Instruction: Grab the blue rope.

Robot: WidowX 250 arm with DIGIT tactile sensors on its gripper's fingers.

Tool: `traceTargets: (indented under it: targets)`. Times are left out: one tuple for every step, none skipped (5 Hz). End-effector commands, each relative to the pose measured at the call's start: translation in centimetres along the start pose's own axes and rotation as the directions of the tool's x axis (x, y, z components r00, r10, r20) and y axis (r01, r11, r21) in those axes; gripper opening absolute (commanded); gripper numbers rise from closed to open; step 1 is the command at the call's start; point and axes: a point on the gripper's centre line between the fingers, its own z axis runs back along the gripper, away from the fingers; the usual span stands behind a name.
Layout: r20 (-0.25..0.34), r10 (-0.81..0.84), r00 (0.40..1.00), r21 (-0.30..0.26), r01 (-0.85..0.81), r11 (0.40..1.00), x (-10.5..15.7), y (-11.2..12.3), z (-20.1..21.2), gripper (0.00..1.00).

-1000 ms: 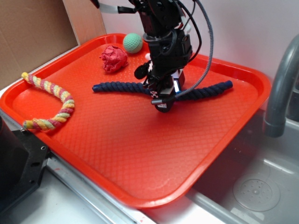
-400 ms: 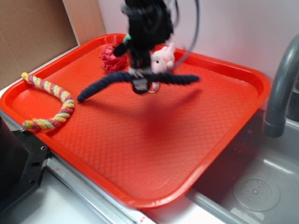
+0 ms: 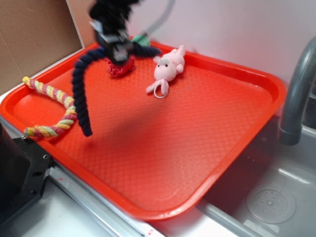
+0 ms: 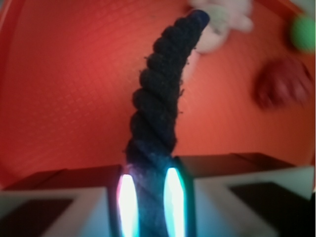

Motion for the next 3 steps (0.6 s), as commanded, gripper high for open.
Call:
traceTargets:
  targets:
    - [0.099, 0.320, 0.942, 0.053, -0.326, 0.944, -2.96, -0.85, 2.41, 0.00]
    - [0.143, 0.282, 0.949, 0.119, -0.299, 0.947, -3.20, -1.02, 2.34, 0.00]
    - [0.154, 0.246, 0.957, 0.146, -0.268, 0.952, -2.51, -0.53, 2.13, 0.00]
